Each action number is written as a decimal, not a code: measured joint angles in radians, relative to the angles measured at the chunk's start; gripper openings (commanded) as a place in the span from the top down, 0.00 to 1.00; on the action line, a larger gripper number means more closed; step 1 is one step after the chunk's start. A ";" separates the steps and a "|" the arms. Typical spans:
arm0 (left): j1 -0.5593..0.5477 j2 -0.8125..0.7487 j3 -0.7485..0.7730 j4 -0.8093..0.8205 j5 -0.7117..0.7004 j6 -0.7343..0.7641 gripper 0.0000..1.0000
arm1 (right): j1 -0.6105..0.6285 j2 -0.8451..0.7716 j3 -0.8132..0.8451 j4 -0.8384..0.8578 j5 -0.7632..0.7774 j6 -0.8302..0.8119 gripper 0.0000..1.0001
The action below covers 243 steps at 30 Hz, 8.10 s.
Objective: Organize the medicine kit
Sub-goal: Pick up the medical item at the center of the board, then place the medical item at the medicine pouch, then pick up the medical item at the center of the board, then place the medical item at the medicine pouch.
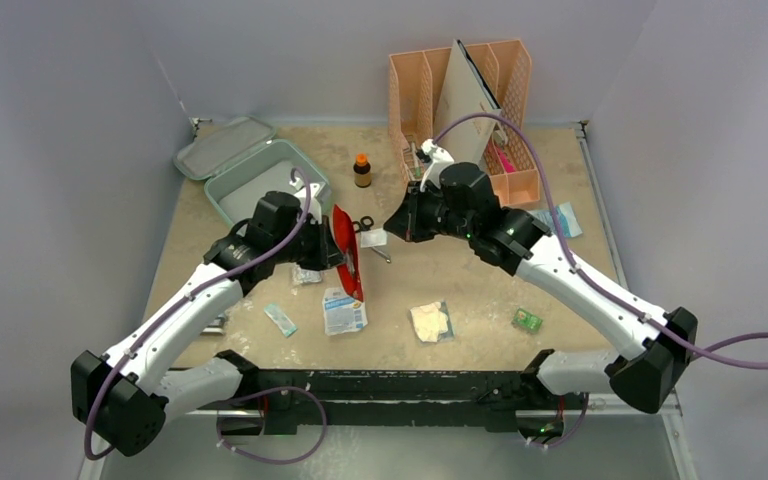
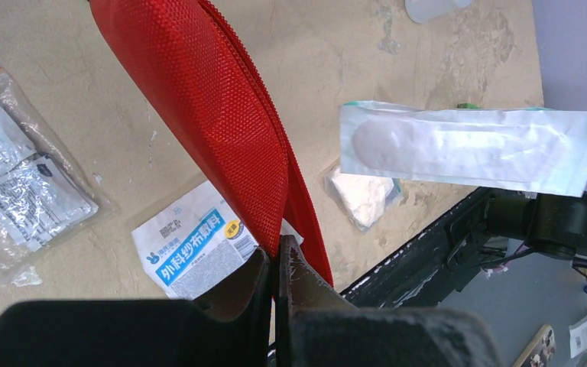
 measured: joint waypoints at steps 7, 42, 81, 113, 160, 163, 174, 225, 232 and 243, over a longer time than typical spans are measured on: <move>0.000 -0.003 0.000 0.018 0.015 -0.027 1.00 | 0.006 0.053 0.000 0.067 -0.019 0.062 1.00; 0.000 -0.045 0.000 0.023 0.003 -0.054 1.00 | 0.235 0.231 -0.147 0.209 0.175 0.096 1.00; 0.014 -0.179 0.330 -0.258 -0.681 0.091 1.00 | 0.295 0.202 -0.143 0.218 0.120 0.050 0.61; 0.014 -0.358 0.472 -0.295 -0.679 0.138 1.00 | 0.515 0.991 0.557 0.033 0.133 -0.021 0.56; 0.014 -0.463 0.281 -0.334 -0.422 0.165 1.00 | 0.183 0.414 0.039 0.158 0.005 -0.029 1.00; 0.014 -0.449 0.210 -0.313 -0.340 0.164 1.00 | 0.139 0.320 -0.004 0.155 -0.022 0.003 1.00; 0.014 -0.308 0.036 -0.170 -0.105 0.157 1.00 | 0.097 0.062 -0.081 0.238 -0.128 0.172 1.00; 0.014 -0.182 0.011 0.058 0.186 0.138 1.00 | 0.096 0.144 -0.019 0.143 -0.016 0.307 0.70; 0.014 -0.180 0.011 0.031 0.135 0.134 1.00 | 0.096 -0.010 -0.011 -0.014 -0.053 0.233 0.62; 0.014 -0.186 0.011 0.027 0.215 0.130 1.00 | 0.096 -0.171 -0.040 -0.044 -0.050 -0.015 0.52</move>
